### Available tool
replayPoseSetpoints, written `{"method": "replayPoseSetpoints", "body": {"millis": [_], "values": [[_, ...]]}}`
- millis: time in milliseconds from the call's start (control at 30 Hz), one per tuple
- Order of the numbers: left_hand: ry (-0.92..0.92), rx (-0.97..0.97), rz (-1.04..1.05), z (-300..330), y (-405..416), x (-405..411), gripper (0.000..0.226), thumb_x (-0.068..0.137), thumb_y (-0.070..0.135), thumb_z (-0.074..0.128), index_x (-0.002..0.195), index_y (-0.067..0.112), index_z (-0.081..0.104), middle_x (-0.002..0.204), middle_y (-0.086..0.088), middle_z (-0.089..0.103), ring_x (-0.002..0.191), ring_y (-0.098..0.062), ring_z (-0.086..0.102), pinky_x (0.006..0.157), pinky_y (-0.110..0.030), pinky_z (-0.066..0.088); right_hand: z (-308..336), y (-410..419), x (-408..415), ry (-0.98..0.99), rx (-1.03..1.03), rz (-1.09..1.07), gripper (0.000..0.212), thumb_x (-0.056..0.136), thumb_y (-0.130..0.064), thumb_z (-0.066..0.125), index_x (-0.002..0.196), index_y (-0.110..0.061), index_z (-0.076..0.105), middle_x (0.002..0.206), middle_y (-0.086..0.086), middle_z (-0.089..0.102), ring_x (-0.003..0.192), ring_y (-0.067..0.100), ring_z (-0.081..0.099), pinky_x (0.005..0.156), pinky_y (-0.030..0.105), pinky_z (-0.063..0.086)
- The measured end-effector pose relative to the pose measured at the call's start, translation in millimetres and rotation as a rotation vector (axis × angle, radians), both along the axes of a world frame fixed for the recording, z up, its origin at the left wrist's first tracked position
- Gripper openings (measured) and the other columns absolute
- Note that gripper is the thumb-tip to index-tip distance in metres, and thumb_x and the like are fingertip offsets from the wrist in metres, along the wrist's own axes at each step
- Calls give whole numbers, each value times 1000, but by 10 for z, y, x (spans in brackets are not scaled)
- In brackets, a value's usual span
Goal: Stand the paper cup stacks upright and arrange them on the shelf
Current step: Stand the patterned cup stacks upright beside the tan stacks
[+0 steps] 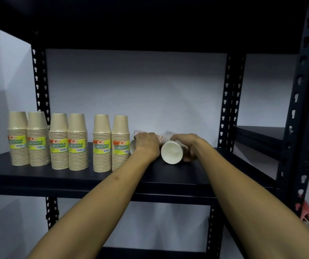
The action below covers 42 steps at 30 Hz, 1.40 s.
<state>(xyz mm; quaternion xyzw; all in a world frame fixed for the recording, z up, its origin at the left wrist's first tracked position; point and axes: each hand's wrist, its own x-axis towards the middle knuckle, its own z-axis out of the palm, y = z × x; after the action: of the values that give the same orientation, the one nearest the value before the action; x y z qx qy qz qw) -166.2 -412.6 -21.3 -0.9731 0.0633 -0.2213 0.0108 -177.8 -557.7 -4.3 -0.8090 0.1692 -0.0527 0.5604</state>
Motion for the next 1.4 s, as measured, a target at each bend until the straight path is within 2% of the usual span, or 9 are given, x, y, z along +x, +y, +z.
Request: {"method": "replayPoseSetpoints", "body": {"millis": [100,233,467,533,700,833,1067,1267,1400], "values": [[6,10,34,-13,-5,-26,53,91,16,56,140,3,39,140,-21,48,130,-38,46,108,-46,39,-30,-96,-13,-68,118,16,56,66,-27,84,112,-5,60,99,16,70,75,32,70,65,42,61],[-18,-69,15,-70,-40,-13,66,85,15,62,142,2,31,136,-29,47,125,-43,46,106,-50,38,-82,-246,-128,-204,252,68,60,76,-18,82,121,6,49,102,21,68,72,29,71,46,31,55],[-74,-601,-295,-185,-10,-107,66,79,17,74,133,6,36,127,-20,45,116,-38,50,88,-40,46,-188,-671,-356,-292,498,215,43,80,-2,74,119,11,59,113,23,71,96,32,72,78,39,58],[-52,-710,-358,-227,9,-128,68,77,20,77,132,8,39,126,-15,45,111,-33,52,86,-36,47,-223,-782,-426,-333,495,216,44,79,-2,75,118,11,61,113,23,71,99,33,72,84,40,57],[28,-844,-469,-244,-16,-174,75,66,27,88,126,13,45,117,-4,59,99,-19,61,78,-26,47,-347,-975,-532,-381,343,183,55,76,-6,80,126,-11,57,110,13,75,97,29,74,77,40,58],[109,-869,-515,-245,-132,-285,79,65,22,90,127,12,41,107,4,61,91,-10,59,75,-18,41,-383,-1001,-629,-398,287,216,59,76,-2,79,129,-11,54,114,11,73,103,27,72,88,40,57],[170,-887,-549,-250,-449,-283,83,60,28,93,123,21,38,111,4,67,102,-15,65,85,-24,47,-494,-1151,-691,-488,225,234,57,74,3,80,125,-12,59,114,10,73,107,23,70,102,43,51],[227,-957,-587,-345,-437,-236,78,64,37,90,127,23,45,118,5,67,106,-12,66,98,-37,51,-513,-1131,-681,-563,122,186,64,67,-11,89,124,-15,59,111,3,73,103,17,70,91,32,55],[225,-919,-587,-289,-465,-267,72,67,32,90,125,20,50,112,7,65,105,-14,66,95,-31,51,-503,-1161,-677,-578,92,125,67,67,-10,89,123,-12,54,111,6,69,101,19,70,92,36,55]]}}
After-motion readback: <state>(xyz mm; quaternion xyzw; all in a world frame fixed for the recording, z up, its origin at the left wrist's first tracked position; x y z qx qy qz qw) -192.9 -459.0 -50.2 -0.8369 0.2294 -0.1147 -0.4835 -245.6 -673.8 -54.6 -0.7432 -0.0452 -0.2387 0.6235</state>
